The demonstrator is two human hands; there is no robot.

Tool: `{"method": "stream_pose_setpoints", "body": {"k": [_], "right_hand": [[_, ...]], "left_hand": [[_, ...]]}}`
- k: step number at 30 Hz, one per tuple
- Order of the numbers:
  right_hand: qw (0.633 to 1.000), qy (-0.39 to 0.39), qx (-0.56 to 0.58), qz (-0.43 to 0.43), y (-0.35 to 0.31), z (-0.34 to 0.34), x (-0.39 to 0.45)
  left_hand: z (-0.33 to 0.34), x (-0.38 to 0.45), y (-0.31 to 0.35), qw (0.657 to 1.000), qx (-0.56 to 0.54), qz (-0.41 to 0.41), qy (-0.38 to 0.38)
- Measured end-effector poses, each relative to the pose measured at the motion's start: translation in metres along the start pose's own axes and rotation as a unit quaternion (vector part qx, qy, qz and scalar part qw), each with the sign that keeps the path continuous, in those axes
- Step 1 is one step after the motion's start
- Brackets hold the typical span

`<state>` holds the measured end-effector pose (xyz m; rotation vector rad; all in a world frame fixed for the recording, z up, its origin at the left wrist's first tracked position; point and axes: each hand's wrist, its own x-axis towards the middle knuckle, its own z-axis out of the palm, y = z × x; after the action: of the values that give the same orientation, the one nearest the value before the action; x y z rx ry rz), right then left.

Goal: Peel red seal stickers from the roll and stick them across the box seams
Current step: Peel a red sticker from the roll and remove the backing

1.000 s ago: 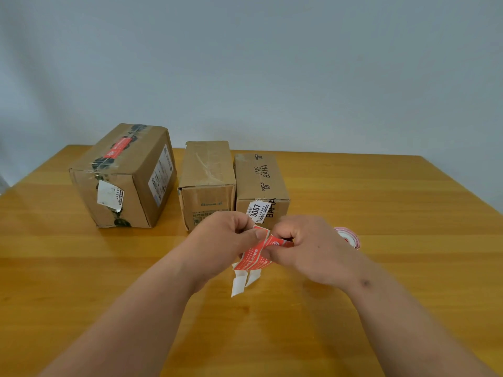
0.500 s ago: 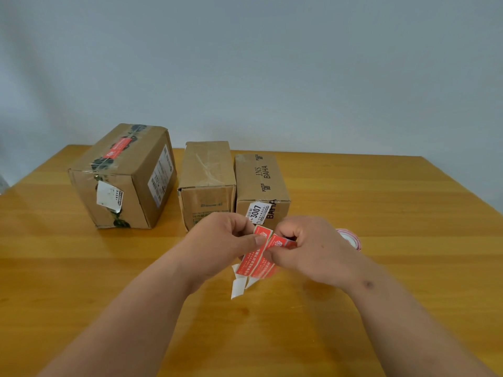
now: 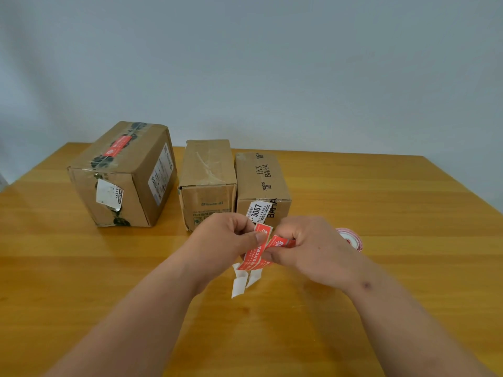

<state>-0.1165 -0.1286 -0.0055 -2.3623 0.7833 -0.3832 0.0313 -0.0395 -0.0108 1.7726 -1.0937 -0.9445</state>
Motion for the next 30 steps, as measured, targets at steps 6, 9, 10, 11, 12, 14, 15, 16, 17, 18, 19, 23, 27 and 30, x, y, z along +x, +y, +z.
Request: {"method": "stream_pose_setpoints", "body": {"k": [6,9,10,11,12,14,15,16,17,18,19,23,27,30], "right_hand": [[1.000,-0.011,0.007,0.024,-0.001,-0.002,0.000],[0.999,-0.023,0.013,0.041,-0.002,-0.004,0.001],[0.998,-0.030,0.027,0.052,-0.003,-0.005,0.001],[0.996,-0.040,0.044,0.066,-0.004,-0.007,0.001],[0.994,-0.051,0.059,0.081,-0.005,-0.008,0.001],[0.991,-0.067,0.065,0.098,-0.006,-0.011,0.002],[0.991,-0.068,0.061,0.101,-0.007,-0.011,0.002],[0.991,-0.066,0.057,0.103,-0.007,-0.011,0.003],[0.991,-0.062,0.054,0.105,-0.007,-0.010,0.003],[0.991,-0.057,0.052,0.107,-0.006,-0.009,0.004],[0.992,-0.051,0.050,0.107,-0.005,-0.008,0.003],[0.995,-0.032,0.031,0.085,-0.003,-0.004,0.001],[0.999,-0.017,-0.004,0.050,-0.006,-0.004,0.001],[0.999,-0.005,-0.027,0.028,-0.007,-0.003,0.000]], "left_hand": [[-0.005,-0.001,0.001,1.000,-0.002,-0.006,-0.018],[-0.008,-0.002,0.001,0.999,0.002,-0.013,-0.043],[-0.008,-0.002,0.001,0.999,0.003,-0.013,-0.042],[-0.008,-0.002,0.001,0.999,0.005,-0.012,-0.036],[-0.007,-0.002,0.002,0.999,0.009,-0.010,-0.029],[-0.005,-0.001,0.002,1.000,0.020,-0.004,-0.016],[-0.004,-0.001,0.002,1.000,0.024,-0.003,-0.012],[-0.004,0.000,0.002,1.000,0.026,-0.002,-0.010],[-0.003,0.000,0.002,1.000,0.025,-0.002,-0.009],[-0.002,0.000,0.002,1.000,0.021,-0.002,-0.008],[-0.002,-0.001,0.002,1.000,0.018,-0.002,-0.008],[0.000,-0.001,0.000,1.000,0.019,-0.006,-0.001],[0.001,0.000,-0.001,1.000,-0.007,-0.017,0.008],[0.002,0.001,0.000,1.000,-0.014,-0.018,0.015]]}}
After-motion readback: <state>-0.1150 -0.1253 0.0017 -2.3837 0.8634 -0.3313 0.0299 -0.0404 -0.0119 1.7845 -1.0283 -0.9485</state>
